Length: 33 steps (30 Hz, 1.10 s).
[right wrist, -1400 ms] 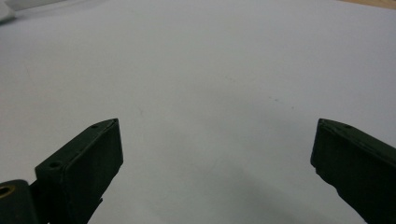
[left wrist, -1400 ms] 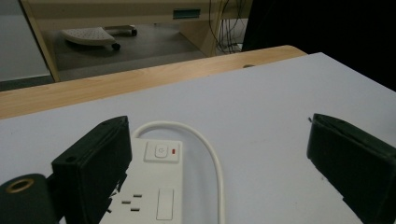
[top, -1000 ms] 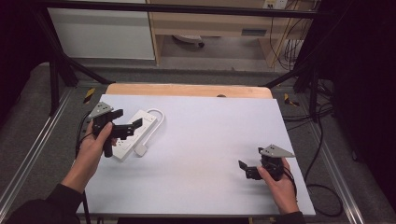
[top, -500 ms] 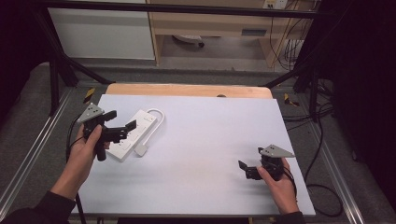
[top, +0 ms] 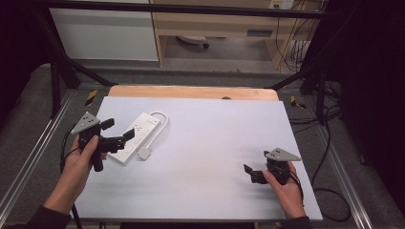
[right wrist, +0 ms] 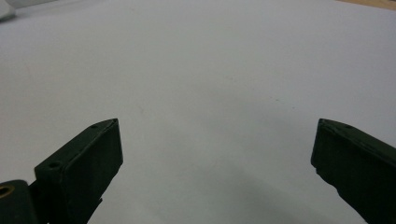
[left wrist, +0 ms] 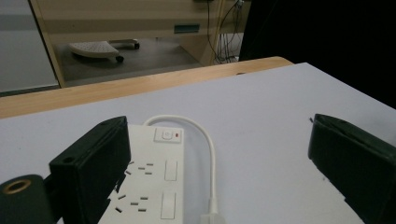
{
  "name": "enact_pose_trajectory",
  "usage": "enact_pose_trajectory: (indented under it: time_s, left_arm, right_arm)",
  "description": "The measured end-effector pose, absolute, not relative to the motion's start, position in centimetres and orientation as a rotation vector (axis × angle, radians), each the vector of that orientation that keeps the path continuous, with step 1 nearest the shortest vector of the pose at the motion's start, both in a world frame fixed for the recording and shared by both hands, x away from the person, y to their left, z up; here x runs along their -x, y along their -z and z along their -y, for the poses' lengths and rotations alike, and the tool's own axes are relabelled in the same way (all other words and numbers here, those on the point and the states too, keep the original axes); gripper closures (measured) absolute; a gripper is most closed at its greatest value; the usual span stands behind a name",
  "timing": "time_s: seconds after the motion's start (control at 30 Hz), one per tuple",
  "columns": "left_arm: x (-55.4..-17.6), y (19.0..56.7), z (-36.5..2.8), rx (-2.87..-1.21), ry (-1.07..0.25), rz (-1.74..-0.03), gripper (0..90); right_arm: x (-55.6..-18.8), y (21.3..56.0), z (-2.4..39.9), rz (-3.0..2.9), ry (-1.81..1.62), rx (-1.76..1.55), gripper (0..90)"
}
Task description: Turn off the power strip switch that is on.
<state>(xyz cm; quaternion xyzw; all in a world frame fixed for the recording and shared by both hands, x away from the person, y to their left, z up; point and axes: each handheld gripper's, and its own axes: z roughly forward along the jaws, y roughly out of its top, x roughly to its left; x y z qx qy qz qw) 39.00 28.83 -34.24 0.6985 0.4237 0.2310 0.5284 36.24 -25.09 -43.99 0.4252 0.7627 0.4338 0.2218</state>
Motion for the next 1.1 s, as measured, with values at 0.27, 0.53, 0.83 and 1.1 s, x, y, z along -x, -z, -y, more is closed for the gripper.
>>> enact_pose_trajectory:
  time_s: [0.27, 0.53, 0.83, 1.1]
  left_arm:
    - [-38.2, 34.6, -29.5, -1.653, -0.541, -1.024, 5.5]
    - [-37.2, 34.9, -29.7, -1.653, -0.539, -1.016, 5.5]
    - [-36.1, 35.5, -30.0, -1.655, -0.54, -1.01, 5.5]
    - [-35.6, 36.2, -30.6, -1.654, -0.542, -1.024, 5.5]
  right_arm:
    - [-36.2, 44.0, 25.1, -2.108, -1.199, -1.178, 2.6]
    - [-36.3, 44.0, 25.1, -2.111, -1.195, -1.174, 2.6]
    - [-36.3, 44.0, 25.1, -2.112, -1.194, -1.172, 2.6]
    - [-36.3, 44.0, 25.1, -2.113, -1.192, -1.172, 2.6]
